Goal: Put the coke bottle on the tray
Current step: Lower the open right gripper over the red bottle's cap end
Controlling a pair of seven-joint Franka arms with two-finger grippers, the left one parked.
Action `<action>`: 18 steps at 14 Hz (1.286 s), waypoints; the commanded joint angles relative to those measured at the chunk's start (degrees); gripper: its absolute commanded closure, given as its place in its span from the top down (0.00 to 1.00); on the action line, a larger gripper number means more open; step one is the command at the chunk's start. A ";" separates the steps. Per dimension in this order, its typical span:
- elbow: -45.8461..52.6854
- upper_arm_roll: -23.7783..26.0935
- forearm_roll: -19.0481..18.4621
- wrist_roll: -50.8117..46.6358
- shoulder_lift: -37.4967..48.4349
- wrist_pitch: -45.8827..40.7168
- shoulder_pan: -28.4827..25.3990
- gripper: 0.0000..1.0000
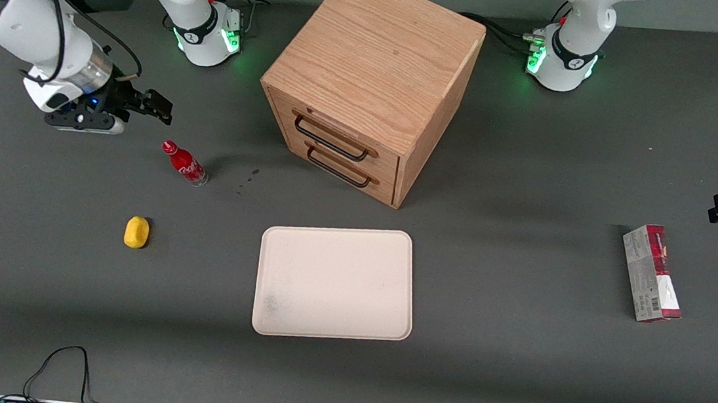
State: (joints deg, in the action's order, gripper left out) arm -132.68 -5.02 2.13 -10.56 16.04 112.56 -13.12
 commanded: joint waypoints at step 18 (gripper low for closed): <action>-14.70 -3.16 -2.40 3.26 -5.06 23.30 -0.68 1.00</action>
State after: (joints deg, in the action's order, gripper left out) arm -145.18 -7.73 0.26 -8.26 10.71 132.35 -13.14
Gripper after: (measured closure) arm 0.000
